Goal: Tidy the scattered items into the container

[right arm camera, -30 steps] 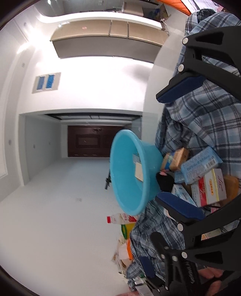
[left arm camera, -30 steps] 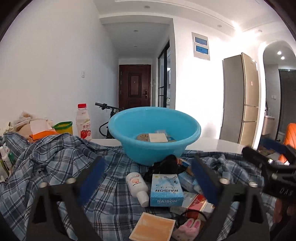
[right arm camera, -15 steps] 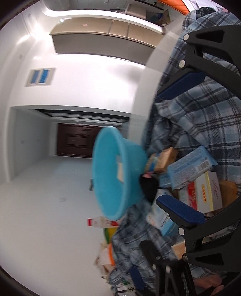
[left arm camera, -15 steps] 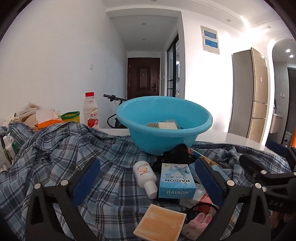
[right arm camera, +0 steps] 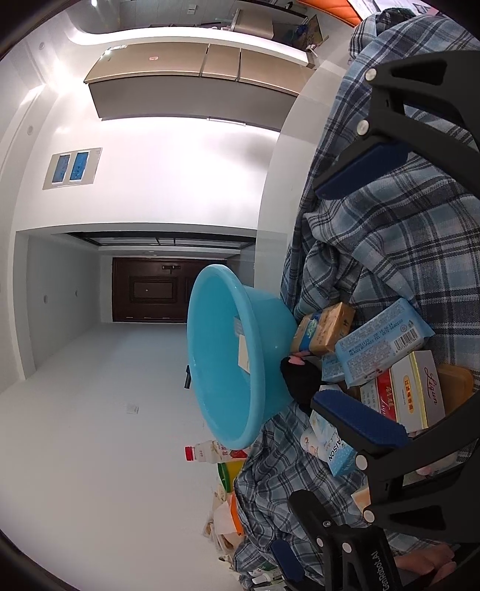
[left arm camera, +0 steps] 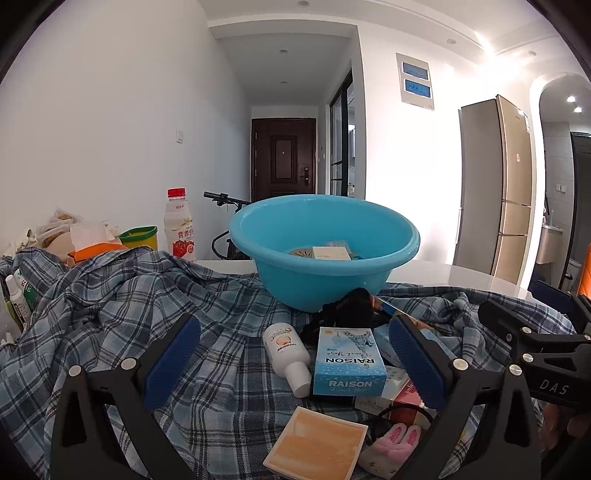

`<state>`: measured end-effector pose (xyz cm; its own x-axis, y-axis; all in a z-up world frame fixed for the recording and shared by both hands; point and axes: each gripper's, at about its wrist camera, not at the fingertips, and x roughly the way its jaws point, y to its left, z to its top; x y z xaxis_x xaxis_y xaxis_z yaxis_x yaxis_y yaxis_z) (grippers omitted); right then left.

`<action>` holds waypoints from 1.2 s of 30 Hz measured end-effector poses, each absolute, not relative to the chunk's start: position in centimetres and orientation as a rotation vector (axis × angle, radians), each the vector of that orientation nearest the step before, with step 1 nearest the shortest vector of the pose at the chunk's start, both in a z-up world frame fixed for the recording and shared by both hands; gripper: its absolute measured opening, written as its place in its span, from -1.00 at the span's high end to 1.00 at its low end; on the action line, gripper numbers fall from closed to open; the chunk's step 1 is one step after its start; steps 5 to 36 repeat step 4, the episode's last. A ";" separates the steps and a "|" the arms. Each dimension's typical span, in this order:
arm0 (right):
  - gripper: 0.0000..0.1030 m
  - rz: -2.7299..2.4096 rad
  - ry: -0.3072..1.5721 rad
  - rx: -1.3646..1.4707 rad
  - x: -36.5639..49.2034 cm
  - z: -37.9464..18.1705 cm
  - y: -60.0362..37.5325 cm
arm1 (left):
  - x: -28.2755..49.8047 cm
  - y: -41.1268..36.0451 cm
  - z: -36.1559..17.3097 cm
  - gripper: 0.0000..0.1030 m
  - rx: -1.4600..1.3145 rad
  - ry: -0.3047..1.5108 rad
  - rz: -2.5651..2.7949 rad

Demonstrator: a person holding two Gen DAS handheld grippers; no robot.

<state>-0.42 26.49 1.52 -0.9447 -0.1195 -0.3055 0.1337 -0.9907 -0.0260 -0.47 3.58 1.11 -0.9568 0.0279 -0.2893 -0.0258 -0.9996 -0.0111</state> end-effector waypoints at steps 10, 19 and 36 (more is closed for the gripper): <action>-0.99 -2.976 0.068 0.462 -0.4 1.5 26.6 | -0.5 3.6 1.1 -1.00 -0.456 -0.011 3.089; -0.99 -2.976 0.068 0.462 -0.4 1.5 26.6 | -0.5 3.6 1.1 -1.00 -0.456 -0.011 3.089; -0.99 -2.976 0.068 0.462 -0.4 1.5 26.6 | -0.5 3.6 1.1 -1.00 -0.456 -0.011 3.089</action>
